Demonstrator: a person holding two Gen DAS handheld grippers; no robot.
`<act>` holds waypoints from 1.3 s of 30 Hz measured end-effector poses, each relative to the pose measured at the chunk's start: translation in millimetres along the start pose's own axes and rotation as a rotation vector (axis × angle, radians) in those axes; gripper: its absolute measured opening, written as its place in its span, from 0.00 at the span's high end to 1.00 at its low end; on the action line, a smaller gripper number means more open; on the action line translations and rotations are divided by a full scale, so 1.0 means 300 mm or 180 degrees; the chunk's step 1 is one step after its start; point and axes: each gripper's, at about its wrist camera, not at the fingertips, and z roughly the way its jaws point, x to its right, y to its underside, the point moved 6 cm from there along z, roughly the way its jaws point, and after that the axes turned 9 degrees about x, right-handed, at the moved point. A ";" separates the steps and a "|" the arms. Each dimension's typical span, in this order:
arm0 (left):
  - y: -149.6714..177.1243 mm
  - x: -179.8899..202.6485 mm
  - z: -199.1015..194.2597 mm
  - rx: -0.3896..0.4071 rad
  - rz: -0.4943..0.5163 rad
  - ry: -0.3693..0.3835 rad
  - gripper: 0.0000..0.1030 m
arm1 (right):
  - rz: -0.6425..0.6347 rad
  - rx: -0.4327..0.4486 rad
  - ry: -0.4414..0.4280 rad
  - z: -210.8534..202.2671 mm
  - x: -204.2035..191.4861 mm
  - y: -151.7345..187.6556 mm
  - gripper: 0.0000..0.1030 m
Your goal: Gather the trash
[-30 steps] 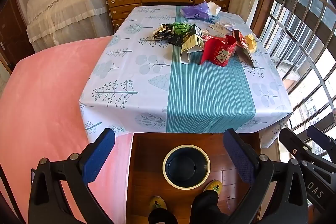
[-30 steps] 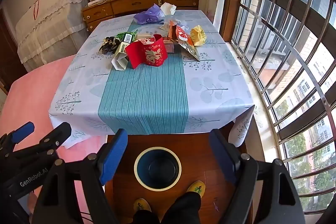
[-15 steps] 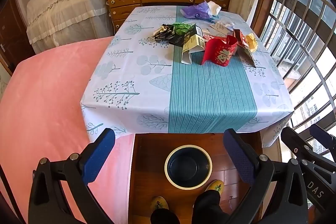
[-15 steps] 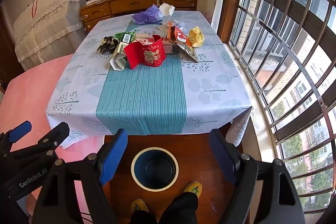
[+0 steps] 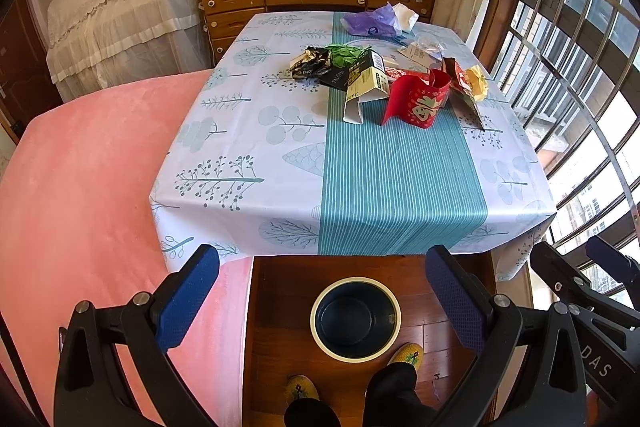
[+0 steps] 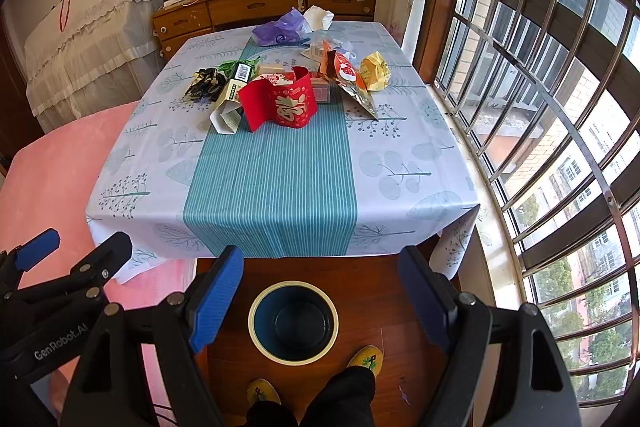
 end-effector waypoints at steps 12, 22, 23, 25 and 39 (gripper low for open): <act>0.000 -0.006 -0.003 -0.0010 -0.0028 0.0011 0.01 | -0.0039 0.0020 0.0016 -0.002 -0.010 -0.006 0.22; -0.016 -0.017 -0.013 0.0052 -0.0014 0.0048 0.01 | -0.0039 0.0087 0.0066 -0.032 -0.016 -0.017 0.22; -0.017 -0.018 -0.013 0.0059 -0.0012 0.0049 0.01 | -0.0033 0.0097 0.0071 -0.034 -0.015 -0.021 0.22; -0.020 -0.024 -0.015 0.0075 -0.0019 0.0051 0.01 | -0.0024 0.0126 0.0084 -0.041 -0.015 -0.023 0.22; -0.038 -0.042 -0.009 0.0121 0.0057 0.0158 0.01 | 0.0180 0.0185 0.0198 -0.051 -0.019 -0.004 0.22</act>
